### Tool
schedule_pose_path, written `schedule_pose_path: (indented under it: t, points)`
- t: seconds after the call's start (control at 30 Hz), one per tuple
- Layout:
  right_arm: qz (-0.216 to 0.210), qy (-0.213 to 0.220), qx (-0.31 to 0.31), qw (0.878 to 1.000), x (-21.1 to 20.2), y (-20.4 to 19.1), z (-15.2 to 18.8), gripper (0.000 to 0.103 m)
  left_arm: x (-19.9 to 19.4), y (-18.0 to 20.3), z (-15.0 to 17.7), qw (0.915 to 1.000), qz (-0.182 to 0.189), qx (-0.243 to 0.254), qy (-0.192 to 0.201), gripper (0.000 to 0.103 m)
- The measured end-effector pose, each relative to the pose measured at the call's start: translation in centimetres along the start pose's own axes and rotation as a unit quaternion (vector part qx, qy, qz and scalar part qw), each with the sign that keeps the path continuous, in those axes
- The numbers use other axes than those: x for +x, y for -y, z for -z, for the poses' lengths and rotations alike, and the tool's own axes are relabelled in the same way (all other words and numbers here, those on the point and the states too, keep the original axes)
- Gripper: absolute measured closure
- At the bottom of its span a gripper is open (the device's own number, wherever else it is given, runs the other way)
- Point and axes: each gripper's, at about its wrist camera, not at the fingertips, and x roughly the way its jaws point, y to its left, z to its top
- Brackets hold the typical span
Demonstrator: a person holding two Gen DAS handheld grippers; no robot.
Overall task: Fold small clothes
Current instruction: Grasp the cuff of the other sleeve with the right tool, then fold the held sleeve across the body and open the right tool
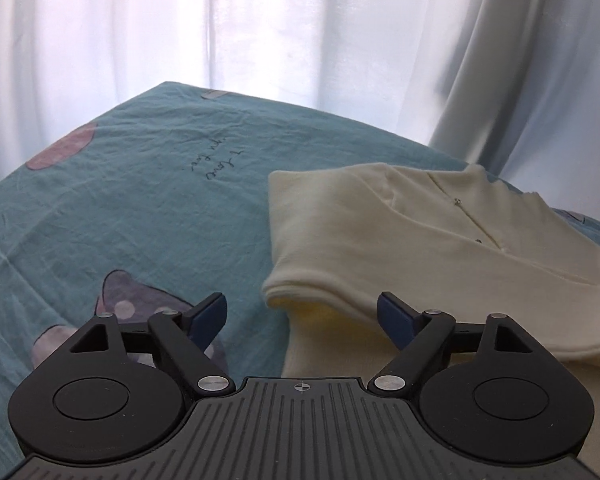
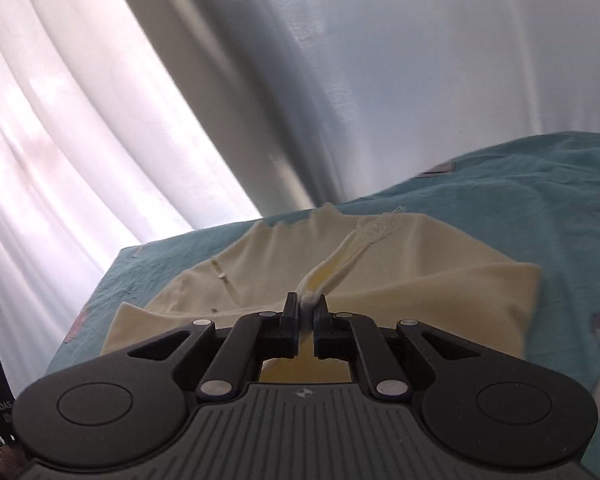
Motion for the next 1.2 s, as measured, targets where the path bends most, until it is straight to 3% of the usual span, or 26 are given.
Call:
schedule_pose_path:
  t: [0.1,0.13,0.33,0.4,0.5,0.6,0.7,0.87,1.07,1.2]
  points:
    - [0.03,-0.04,0.049,0.998,0.5,3.7,1.0,0.095,0.4,0.2,-0.2,0.9998,0.015,-0.008,-0.008,0.022]
    - [0.032,-0.046,0.063,0.996,0.7,4.5,1.3,0.09,0.4,0.3,-0.3,0.9996,0.021,-0.014,-0.011,0.022]
    - [0.029,-0.049,0.096,0.994,1.6,5.8,2.2,0.085,0.4,0.6,-0.5,0.9995,0.023,-0.011,-0.016,0.022]
    - [0.031,-0.053,0.081,0.995,2.0,5.5,2.3,0.085,0.3,0.8,-0.6,0.9995,0.026,-0.008,-0.013,0.022]
    - [0.046,-0.054,0.049,0.996,2.5,4.5,2.2,0.097,0.1,1.0,-0.7,0.9997,0.019,-0.001,-0.012,0.022]
    - [0.07,0.0,-0.024,0.997,1.1,2.0,1.7,0.097,-0.5,0.9,-1.0,0.9999,0.013,0.002,-0.001,0.022]
    - [0.103,0.045,-0.084,0.99,-0.3,0.6,1.2,0.097,-0.5,0.8,-1.4,1.0,0.006,0.003,0.002,0.022]
    - [0.128,0.021,-0.081,0.988,0.8,2.0,1.0,0.097,0.3,0.8,-1.8,1.0,0.0,0.001,-0.006,0.024]
    - [0.141,0.023,-0.106,0.984,1.2,1.7,1.5,0.097,1.0,1.3,-2.5,0.9997,-0.008,0.023,-0.001,0.026]
    - [0.175,-0.009,-0.103,0.979,2.6,3.2,2.2,0.096,2.4,1.1,-2.6,0.9977,-0.048,0.038,-0.027,0.034]
